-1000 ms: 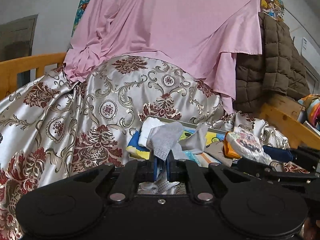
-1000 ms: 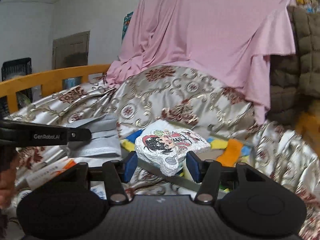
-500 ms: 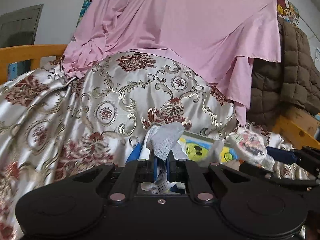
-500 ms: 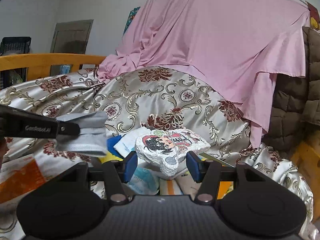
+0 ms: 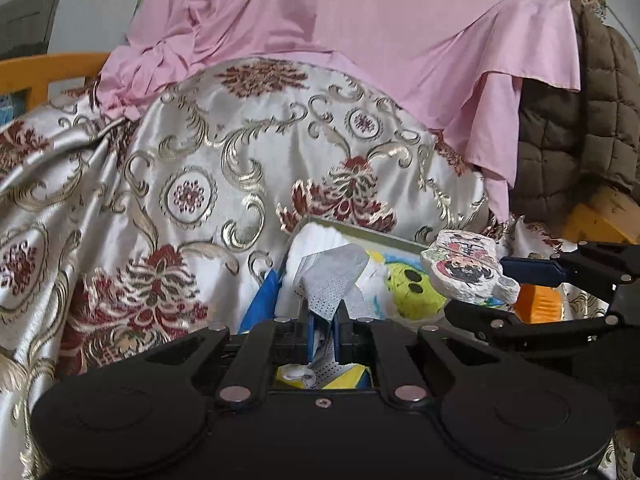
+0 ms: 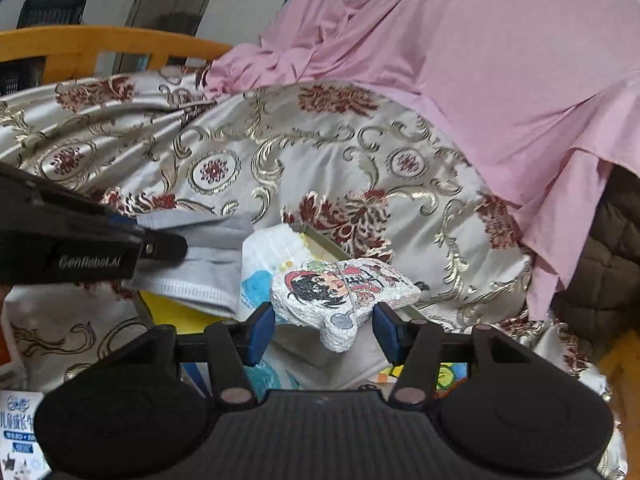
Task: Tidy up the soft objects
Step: 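Carry the mask and pouch into the frog-picture tray and open both tools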
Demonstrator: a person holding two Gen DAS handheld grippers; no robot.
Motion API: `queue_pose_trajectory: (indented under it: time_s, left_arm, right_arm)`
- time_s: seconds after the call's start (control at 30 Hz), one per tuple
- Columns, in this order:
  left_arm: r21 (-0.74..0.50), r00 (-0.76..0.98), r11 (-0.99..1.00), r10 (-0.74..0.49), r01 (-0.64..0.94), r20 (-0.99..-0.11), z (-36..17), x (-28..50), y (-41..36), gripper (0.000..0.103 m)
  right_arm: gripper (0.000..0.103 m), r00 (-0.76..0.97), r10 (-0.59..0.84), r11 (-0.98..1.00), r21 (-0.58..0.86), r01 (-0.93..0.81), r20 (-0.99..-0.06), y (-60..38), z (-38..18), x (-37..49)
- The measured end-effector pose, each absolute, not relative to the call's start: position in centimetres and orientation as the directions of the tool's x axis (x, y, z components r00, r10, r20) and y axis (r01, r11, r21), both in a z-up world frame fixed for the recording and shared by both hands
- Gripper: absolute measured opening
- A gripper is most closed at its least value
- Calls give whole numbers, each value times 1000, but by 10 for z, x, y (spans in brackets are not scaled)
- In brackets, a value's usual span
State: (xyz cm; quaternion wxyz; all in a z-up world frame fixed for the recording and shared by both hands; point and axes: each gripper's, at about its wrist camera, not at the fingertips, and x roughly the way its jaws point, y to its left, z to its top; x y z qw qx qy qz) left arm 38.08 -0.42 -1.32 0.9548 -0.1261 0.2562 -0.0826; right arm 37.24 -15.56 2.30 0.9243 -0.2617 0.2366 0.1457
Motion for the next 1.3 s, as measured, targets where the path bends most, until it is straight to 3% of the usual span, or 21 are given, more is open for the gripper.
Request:
queue_pose_trajectory:
  time_s: [0.9,1.03,1.3]
  left_arm:
    - [-306,797,952,-202,23,-570,-26,392,-3,15]
    - [-364,780,931,-221,-9,-586,-26,394,4,17]
    - [-350,780,937,-206,-18,-592,-22,394,4,22]
  right_arm:
    - [59,779,117,842,-355,-407,-616,-140,2,404]
    - [65,779,115,849,-346,-400,-617,-141,6,402]
    - [75,794,118,852,-350,-390,-596,-140,17,399]
